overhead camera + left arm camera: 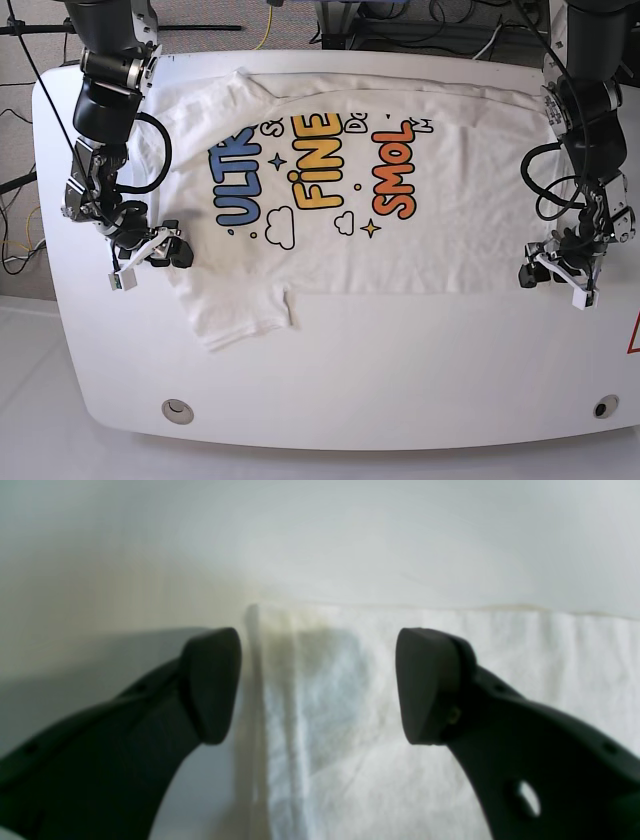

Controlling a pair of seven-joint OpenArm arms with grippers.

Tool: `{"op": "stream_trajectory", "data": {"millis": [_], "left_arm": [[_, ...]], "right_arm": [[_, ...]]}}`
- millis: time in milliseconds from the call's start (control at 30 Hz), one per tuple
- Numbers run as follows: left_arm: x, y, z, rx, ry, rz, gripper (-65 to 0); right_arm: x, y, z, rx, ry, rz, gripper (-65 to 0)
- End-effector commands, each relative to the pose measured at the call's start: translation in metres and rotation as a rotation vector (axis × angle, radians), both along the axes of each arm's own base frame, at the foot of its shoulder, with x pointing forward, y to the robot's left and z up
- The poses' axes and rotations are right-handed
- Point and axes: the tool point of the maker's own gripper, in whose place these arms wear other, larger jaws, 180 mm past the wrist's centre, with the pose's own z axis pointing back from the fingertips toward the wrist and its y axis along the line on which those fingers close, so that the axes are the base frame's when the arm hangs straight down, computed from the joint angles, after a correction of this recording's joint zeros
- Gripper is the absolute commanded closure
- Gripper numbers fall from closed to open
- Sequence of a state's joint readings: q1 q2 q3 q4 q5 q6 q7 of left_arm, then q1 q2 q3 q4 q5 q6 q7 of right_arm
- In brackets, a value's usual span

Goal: Fold the T-shirt properly
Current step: 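Lower both open grippers onto the shirt's side edges near the hem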

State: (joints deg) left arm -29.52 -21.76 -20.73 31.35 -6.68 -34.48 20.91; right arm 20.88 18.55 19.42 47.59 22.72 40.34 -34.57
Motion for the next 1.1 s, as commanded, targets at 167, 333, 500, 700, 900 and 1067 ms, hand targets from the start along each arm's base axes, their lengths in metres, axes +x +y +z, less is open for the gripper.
{"op": "stream_trajectory", "data": {"millis": [167,333,500,700,900,1067], "left_arm": [[0.008,0.011,0.016,0.022,-0.032,0.009,-46.0],[0.007,0.012,0.014,0.027,-0.027,0.009,-46.2],[0.005,0.013,0.013,0.03,-0.034,0.006,-47.1],[0.004,0.01,0.009,0.035,-0.021,-0.003,-46.4],[0.003,0.006,0.007,0.039,-0.023,-0.012,-39.8],[0.0,0.008,0.005,0.037,-0.023,-0.01,-26.7]], "right_arm": [[0.004,-0.003,0.003,-0.032,0.006,0.012,-31.9],[0.004,-0.003,0.004,-0.032,0.005,0.012,-32.0],[0.003,-0.005,0.003,-0.037,0.011,0.01,-32.0],[0.002,-0.005,0.002,-0.036,0.013,0.011,-32.1],[0.001,-0.005,0.001,-0.037,0.012,0.012,-30.9],[0.002,-0.005,0.002,-0.038,0.009,0.012,-27.9]]}}
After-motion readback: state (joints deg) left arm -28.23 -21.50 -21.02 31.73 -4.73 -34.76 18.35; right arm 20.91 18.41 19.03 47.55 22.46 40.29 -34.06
